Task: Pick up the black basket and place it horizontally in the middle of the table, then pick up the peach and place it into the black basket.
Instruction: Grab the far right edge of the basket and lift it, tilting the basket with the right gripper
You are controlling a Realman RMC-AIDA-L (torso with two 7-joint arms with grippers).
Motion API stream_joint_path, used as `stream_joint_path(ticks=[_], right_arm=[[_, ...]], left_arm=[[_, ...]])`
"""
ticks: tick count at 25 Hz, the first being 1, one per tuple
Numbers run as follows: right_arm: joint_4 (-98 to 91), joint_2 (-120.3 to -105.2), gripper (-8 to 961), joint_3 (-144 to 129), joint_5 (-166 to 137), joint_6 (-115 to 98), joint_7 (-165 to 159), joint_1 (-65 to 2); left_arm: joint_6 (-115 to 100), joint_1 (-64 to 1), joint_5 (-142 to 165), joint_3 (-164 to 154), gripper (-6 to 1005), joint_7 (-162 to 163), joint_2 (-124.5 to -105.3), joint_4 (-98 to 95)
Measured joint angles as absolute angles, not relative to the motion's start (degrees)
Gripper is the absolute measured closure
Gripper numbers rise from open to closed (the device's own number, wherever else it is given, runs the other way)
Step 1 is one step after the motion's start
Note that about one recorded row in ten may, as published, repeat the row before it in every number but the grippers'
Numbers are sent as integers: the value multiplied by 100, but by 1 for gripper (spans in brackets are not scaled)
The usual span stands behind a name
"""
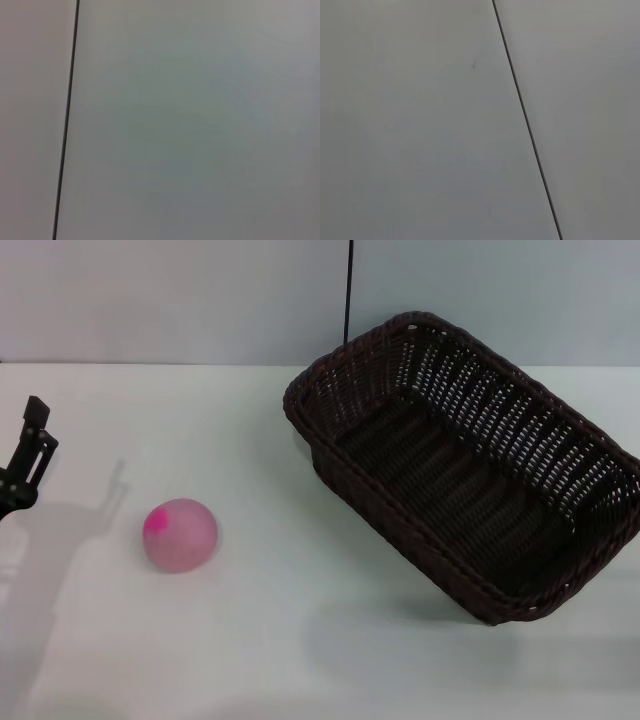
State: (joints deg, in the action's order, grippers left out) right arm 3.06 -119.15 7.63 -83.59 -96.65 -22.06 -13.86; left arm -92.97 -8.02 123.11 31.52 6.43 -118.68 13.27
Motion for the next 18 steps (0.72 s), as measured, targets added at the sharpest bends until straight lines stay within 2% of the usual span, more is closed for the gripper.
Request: stream_joint_path(ticks=[18], right_arm=[[-266,-11879,316,688,-8359,-9778,-2930,-1322]], left_arm=[[-9233,-929,12315,3140,174,363,-11877,1328]])
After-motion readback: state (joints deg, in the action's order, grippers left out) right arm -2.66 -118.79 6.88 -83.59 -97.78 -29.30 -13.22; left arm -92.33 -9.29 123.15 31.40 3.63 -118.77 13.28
